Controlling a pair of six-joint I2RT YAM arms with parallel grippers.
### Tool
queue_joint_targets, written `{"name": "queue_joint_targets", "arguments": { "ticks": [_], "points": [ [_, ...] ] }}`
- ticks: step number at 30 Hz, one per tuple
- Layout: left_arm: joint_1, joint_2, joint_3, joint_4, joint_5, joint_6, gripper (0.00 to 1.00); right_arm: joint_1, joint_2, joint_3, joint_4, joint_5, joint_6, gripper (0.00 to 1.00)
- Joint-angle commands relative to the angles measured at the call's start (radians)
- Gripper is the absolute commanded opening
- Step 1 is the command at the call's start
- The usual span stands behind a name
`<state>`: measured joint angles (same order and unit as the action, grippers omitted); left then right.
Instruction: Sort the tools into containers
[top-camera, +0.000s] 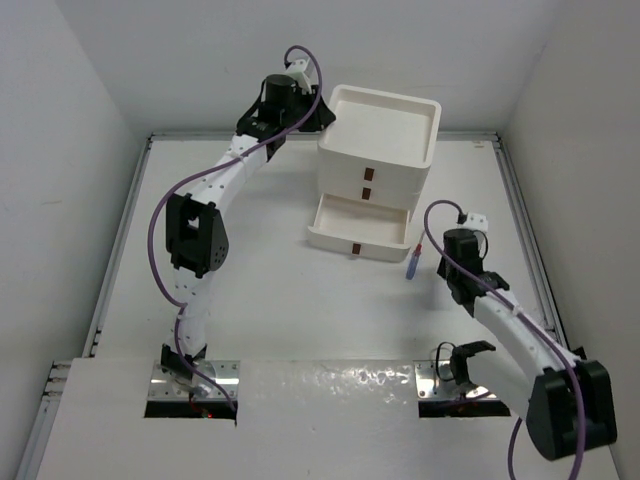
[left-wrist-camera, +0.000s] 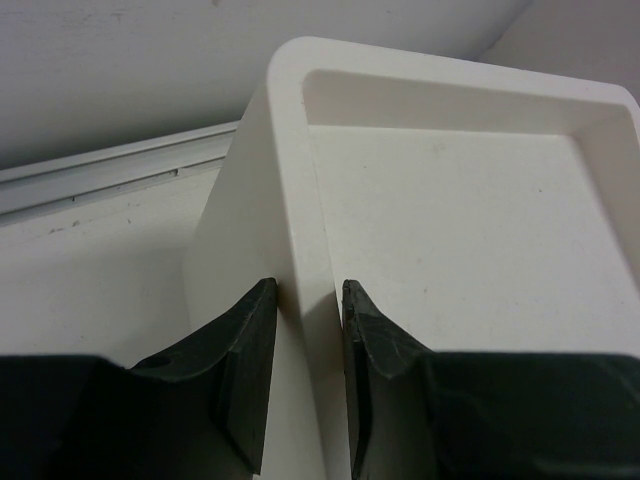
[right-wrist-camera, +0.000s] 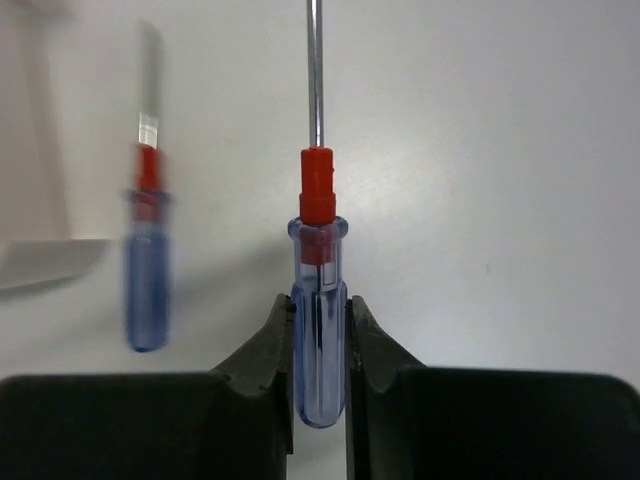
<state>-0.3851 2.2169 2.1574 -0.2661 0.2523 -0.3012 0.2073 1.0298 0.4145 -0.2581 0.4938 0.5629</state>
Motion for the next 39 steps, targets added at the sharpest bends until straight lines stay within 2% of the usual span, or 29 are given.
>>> {"name": "queue_joint_targets", "arguments": {
  "ticks": [1,2,3,4,6,7,8,9,11,15,18,19,20,21,22,25,28,30,31,32,33,34,35,36,37,38,39],
  "points": [
    [-0.023,0.053,-0.062,-0.2,0.028,0.016,0.0,0.006,-0.132,0.067,0.332,-0.155,-0.385,0.0],
    [-0.023,0.053,-0.062,-0.2,0.028,0.014,0.0,0.015,-0.132,0.084,0.429,-0.275,-0.458,0.0],
    [-0.023,0.053,-0.06,-0.197,0.028,0.013,0.0,0.061,-0.082,0.158,0.422,-0.378,-0.539,0.0],
    [-0.023,0.053,-0.064,-0.194,0.024,0.013,0.0,0.099,-0.038,0.269,0.327,-0.485,-0.714,0.0],
    [-0.026,0.047,-0.065,-0.194,0.018,0.016,0.0,0.224,0.069,0.377,0.194,-0.491,-0.89,0.0],
    [-0.024,0.044,-0.068,-0.196,0.015,0.019,0.0,0.253,0.185,0.423,0.134,-0.491,-1.019,0.0],
    [-0.028,0.041,-0.07,-0.194,0.013,0.025,0.0,0.274,0.243,0.502,0.05,-0.491,-1.059,0.0],
    [-0.028,0.035,-0.076,-0.196,0.007,0.03,0.0,0.291,0.348,0.538,0.022,-0.512,-1.095,0.0],
    [-0.029,0.029,-0.08,-0.199,-0.001,0.04,0.0,0.296,0.438,0.614,-0.009,-0.505,-1.161,0.0],
    [-0.029,0.023,-0.08,-0.199,-0.011,0.05,0.0,0.296,0.588,0.656,0.069,-0.457,-1.222,0.0],
    [-0.028,0.02,-0.082,-0.2,-0.015,0.053,0.0,0.296,0.622,0.649,0.143,-0.425,-1.236,0.0],
    [-0.028,0.02,-0.08,-0.2,-0.015,0.054,0.0,0.294,0.641,0.65,0.154,-0.42,-1.235,0.01],
    [-0.028,0.02,-0.082,-0.2,-0.016,0.054,0.0,0.296,0.647,0.658,0.151,-0.41,-1.23,0.06],
    [-0.028,0.02,-0.083,-0.2,-0.015,0.056,0.0,0.296,0.653,0.667,0.145,-0.406,-1.209,0.28],
    [-0.028,0.023,-0.082,-0.203,-0.016,0.056,0.0,0.296,0.655,0.681,0.129,-0.399,-1.186,0.39],
    [-0.028,0.026,-0.08,-0.203,-0.016,0.056,0.0,0.296,0.622,0.667,0.15,-0.319,-1.072,0.56],
    [-0.026,0.032,-0.08,-0.205,-0.012,0.053,0.0,0.293,0.498,0.577,0.251,-0.267,-0.956,0.7],
    [-0.028,0.033,-0.079,-0.205,-0.01,0.053,0.0,0.293,0.382,0.534,0.33,-0.195,-0.81,0.72],
    [-0.026,0.036,-0.077,-0.205,-0.008,0.053,0.0,0.287,0.309,0.491,0.344,-0.116,-0.673,0.68],
    [-0.028,0.038,-0.076,-0.205,-0.007,0.053,0.0,0.282,0.273,0.463,0.361,-0.115,-0.587,0.6],
    [-0.028,0.04,-0.073,-0.206,-0.008,0.051,0.0,0.28,0.241,0.431,0.379,0.008,-0.489,0.46],
    [-0.028,0.041,-0.068,-0.209,-0.008,0.053,0.0,0.27,0.211,0.35,0.384,0.073,-0.394,0.22],
    [-0.026,0.043,-0.065,-0.209,-0.01,0.053,0.0,0.264,0.172,0.311,0.382,0.125,-0.239,0.18],
    [-0.028,0.043,-0.062,-0.209,-0.011,0.053,0.0,0.251,0.164,0.272,0.366,0.174,-0.186,0.18],
    [-0.026,0.043,-0.059,-0.209,-0.012,0.053,0.0,0.224,0.161,0.227,0.337,0.196,-0.126,0.21],
    [-0.026,0.041,-0.059,-0.211,-0.012,0.054,0.0,0.204,0.165,0.221,0.283,0.207,0.008,0.39],
    [-0.028,0.04,-0.059,-0.211,-0.012,0.056,0.0,0.176,0.182,0.221,0.181,0.191,0.072,0.45]
  ]
}}
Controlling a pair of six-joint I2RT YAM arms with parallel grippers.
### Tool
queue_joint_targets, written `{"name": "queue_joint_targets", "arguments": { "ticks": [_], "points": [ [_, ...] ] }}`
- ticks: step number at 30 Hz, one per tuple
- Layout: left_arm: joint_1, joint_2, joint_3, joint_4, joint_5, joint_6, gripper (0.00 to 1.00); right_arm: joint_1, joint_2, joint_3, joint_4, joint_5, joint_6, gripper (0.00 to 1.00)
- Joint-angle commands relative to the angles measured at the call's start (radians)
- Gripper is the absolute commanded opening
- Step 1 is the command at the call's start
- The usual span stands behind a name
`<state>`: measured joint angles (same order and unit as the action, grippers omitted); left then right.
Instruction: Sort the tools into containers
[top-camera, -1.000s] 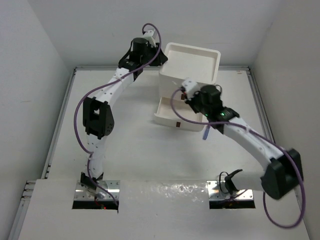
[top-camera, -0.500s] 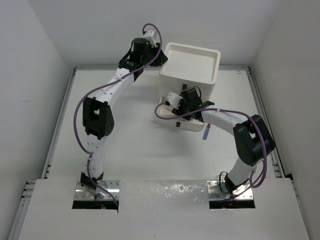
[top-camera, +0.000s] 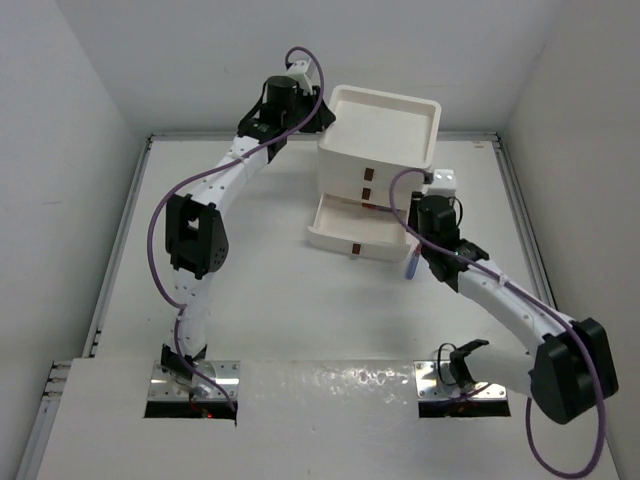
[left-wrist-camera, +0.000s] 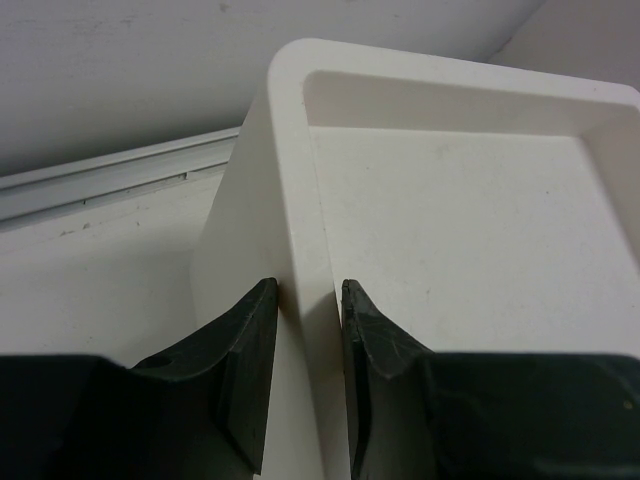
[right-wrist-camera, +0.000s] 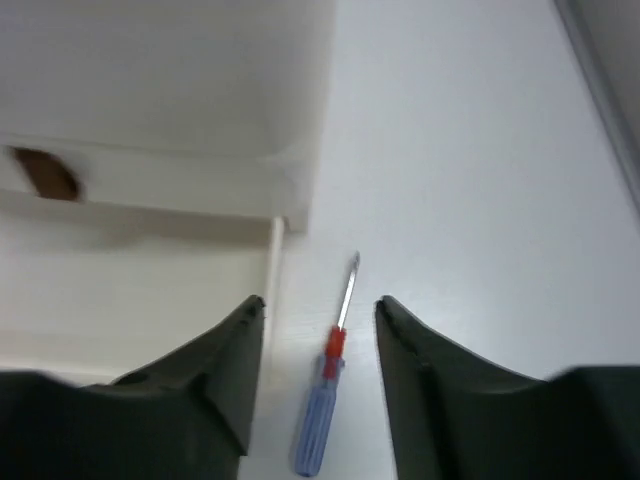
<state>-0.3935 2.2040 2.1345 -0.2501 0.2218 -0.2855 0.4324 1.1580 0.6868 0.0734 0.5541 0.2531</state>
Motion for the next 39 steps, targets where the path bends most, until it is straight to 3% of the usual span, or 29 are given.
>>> {"name": "queue_joint_targets", "arguments": {
  "ticks": [1,5,17,21,22,24,25,30,33,34,36,39],
  "points": [
    [-0.019,0.049,-0.036,-0.229,0.021,0.045,0.0,-0.113,0.065,-0.062,-0.17,0.036,0.431,0.51],
    [-0.021,0.046,-0.041,-0.23,0.014,0.057,0.0,-0.152,0.11,-0.101,-0.133,-0.103,0.468,0.57],
    [-0.022,0.043,-0.062,-0.222,0.011,0.049,0.0,-0.155,0.333,-0.141,-0.098,-0.171,0.482,0.52],
    [-0.022,0.034,-0.07,-0.225,0.008,0.052,0.0,-0.207,0.368,-0.176,-0.093,-0.19,0.524,0.35],
    [-0.024,0.031,-0.07,-0.227,0.007,0.055,0.0,-0.23,0.358,-0.202,-0.08,-0.215,0.558,0.21],
    [-0.025,0.028,-0.071,-0.235,-0.002,0.068,0.0,-0.273,0.3,-0.272,0.005,-0.234,0.577,0.02],
    [-0.025,0.028,-0.073,-0.236,-0.006,0.068,0.0,-0.277,0.27,-0.285,0.011,-0.212,0.554,0.0],
    [-0.025,0.033,-0.073,-0.238,-0.001,0.068,0.0,-0.277,-0.001,-0.251,0.018,-0.114,0.284,0.0],
    [-0.027,0.036,-0.079,-0.229,-0.004,0.071,0.0,-0.268,-0.151,-0.236,0.205,-0.23,0.009,0.0],
    [-0.025,0.039,-0.081,-0.227,-0.004,0.071,0.0,-0.261,-0.165,-0.227,0.245,-0.356,-0.039,0.0],
    [-0.022,0.052,-0.074,-0.227,-0.004,0.06,0.0,-0.19,-0.132,-0.159,0.27,-0.469,-0.141,0.0],
    [-0.027,0.046,-0.074,-0.238,-0.016,0.078,0.0,0.009,0.038,-0.011,0.113,-0.53,-0.561,0.0]
  ]
}}
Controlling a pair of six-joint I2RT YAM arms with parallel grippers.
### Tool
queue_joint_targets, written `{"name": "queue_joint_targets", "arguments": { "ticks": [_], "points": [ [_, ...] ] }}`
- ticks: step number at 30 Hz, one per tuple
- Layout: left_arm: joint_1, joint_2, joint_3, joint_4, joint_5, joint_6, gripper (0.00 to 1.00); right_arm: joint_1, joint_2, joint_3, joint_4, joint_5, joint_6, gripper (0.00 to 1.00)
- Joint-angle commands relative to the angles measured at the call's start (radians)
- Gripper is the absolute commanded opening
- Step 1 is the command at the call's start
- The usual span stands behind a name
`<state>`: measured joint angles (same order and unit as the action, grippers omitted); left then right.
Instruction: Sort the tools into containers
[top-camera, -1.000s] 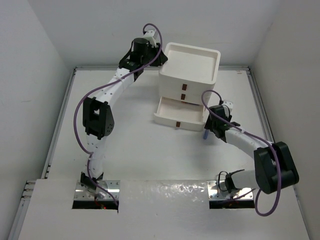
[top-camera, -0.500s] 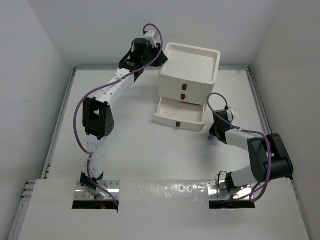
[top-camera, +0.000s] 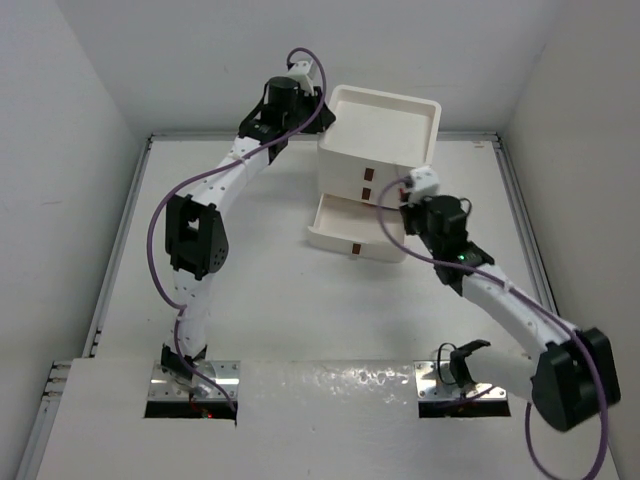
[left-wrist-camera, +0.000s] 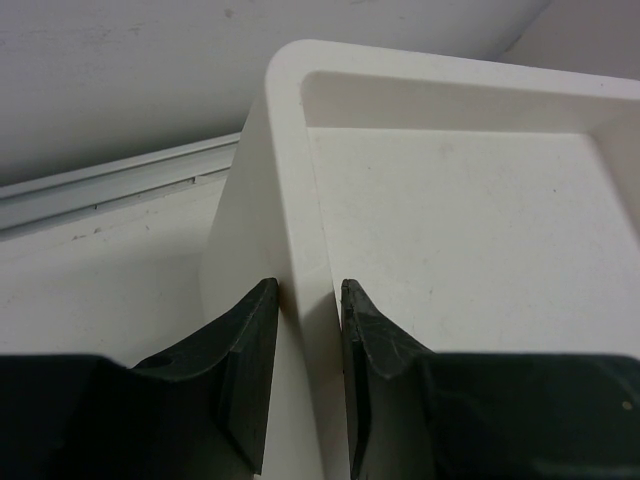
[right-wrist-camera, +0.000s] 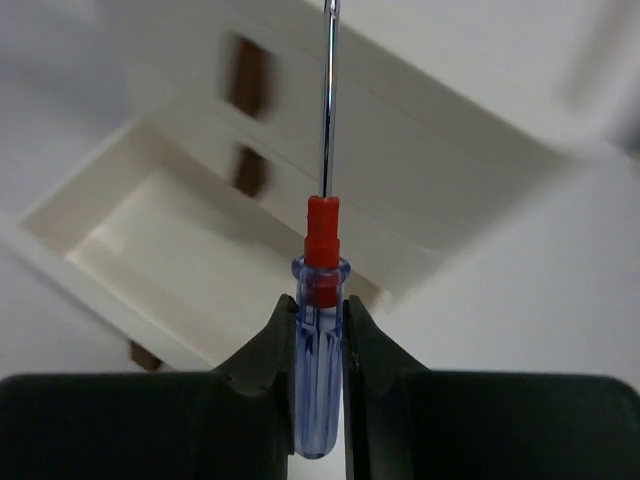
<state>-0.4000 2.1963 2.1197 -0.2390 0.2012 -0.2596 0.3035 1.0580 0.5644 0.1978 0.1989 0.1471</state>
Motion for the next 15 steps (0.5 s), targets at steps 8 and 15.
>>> {"name": "queue_joint_targets", "arguments": {
  "ticks": [8,15],
  "points": [
    [-0.022,0.028,-0.078,-0.264,-0.026,0.086,0.0,0.321,0.534,0.466,-0.261,0.055,-0.777,0.09],
    [-0.02,0.033,-0.073,-0.263,-0.033,0.083,0.0,0.321,0.583,0.479,-0.241,0.14,-0.897,0.44]
  ]
}}
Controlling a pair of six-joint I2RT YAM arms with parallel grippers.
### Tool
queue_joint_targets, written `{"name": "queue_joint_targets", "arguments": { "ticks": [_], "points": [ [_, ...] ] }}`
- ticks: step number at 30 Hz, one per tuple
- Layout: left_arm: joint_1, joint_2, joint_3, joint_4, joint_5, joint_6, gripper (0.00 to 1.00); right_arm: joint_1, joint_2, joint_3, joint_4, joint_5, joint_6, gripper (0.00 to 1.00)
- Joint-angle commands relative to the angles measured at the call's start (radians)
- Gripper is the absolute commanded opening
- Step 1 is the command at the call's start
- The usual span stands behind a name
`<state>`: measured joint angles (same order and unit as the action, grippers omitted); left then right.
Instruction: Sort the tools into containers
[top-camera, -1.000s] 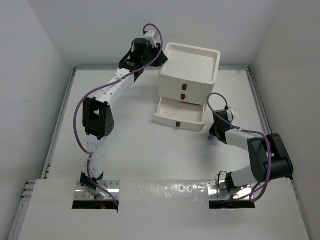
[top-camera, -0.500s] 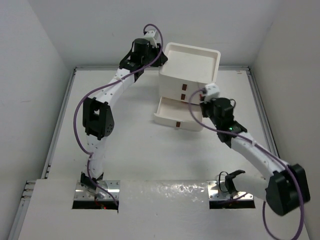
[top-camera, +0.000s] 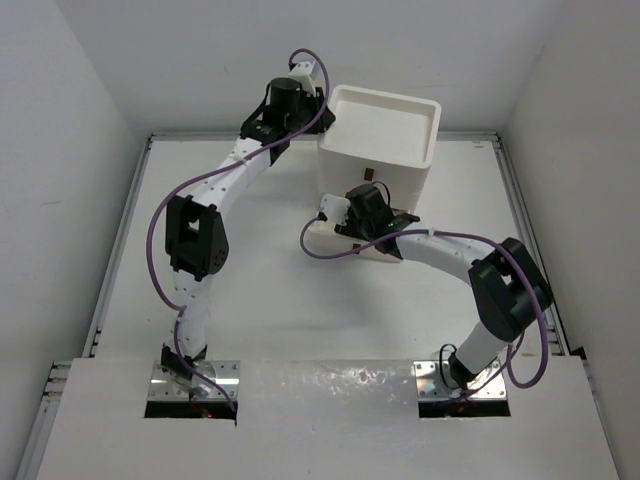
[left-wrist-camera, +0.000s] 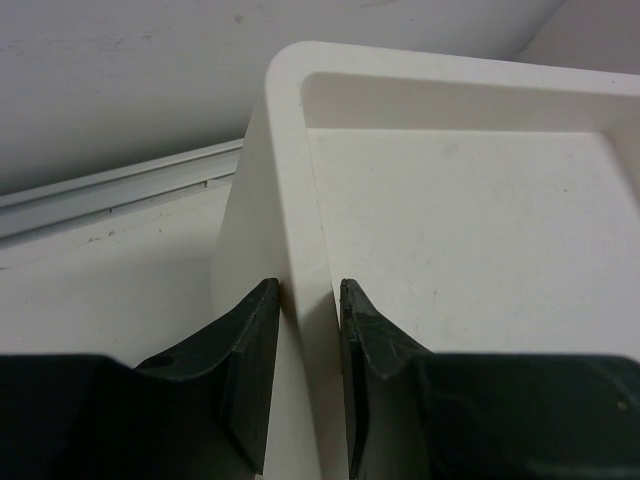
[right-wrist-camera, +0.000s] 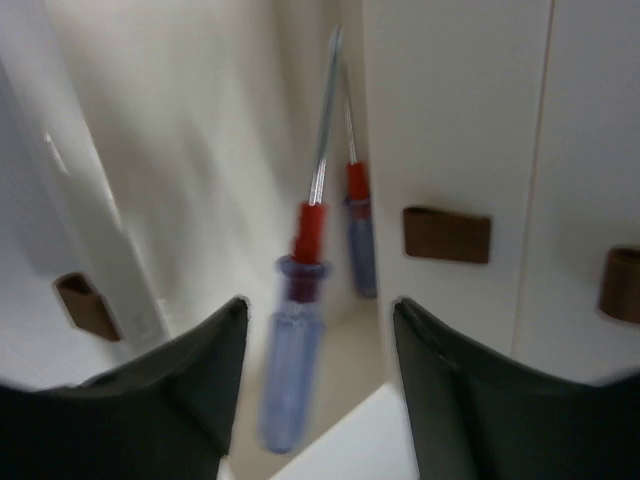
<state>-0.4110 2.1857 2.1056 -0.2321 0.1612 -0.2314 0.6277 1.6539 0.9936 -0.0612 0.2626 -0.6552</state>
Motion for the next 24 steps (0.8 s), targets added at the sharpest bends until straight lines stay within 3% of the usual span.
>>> {"name": "queue_joint_targets", "arguments": {
  "ticks": [1,5,7,8,9,10,11,13,16,20,24],
  "points": [
    [-0.009,0.045,-0.062,-0.271,0.006,0.058,0.0,-0.003,-0.014,0.062,-0.001,0.075,-0.084,0.64],
    [-0.009,0.054,-0.064,-0.265,0.008,0.055,0.0,-0.002,-0.068,0.082,0.003,0.102,0.027,0.78],
    [-0.009,0.062,-0.059,-0.265,0.011,0.05,0.0,0.007,-0.118,0.102,0.004,0.107,0.197,0.78],
    [-0.011,0.062,-0.059,-0.263,0.011,0.05,0.0,0.009,-0.137,0.103,0.008,0.102,0.286,0.74],
    [-0.011,0.062,-0.061,-0.257,0.011,0.05,0.0,0.009,-0.181,0.099,0.011,0.09,0.492,0.66],
    [-0.011,0.06,-0.062,-0.256,0.011,0.047,0.0,0.01,-0.206,0.059,0.035,0.058,0.594,0.55],
    [-0.011,0.063,-0.062,-0.253,0.011,0.046,0.0,0.009,-0.254,0.022,0.053,0.044,0.816,0.27],
    [-0.008,0.068,-0.058,-0.251,0.014,0.041,0.0,0.024,-0.304,-0.145,0.191,0.035,1.006,0.05],
    [-0.008,0.069,-0.048,-0.263,0.011,0.053,0.0,0.072,-0.367,-0.369,0.369,0.146,1.321,0.0],
    [-0.008,0.068,-0.064,-0.253,-0.002,0.058,0.0,0.154,-0.347,-0.475,0.491,0.243,1.385,0.0],
    [-0.006,0.077,-0.056,-0.25,0.02,0.044,0.0,0.165,-0.267,-0.507,0.566,0.214,1.48,0.0]
  ]
}}
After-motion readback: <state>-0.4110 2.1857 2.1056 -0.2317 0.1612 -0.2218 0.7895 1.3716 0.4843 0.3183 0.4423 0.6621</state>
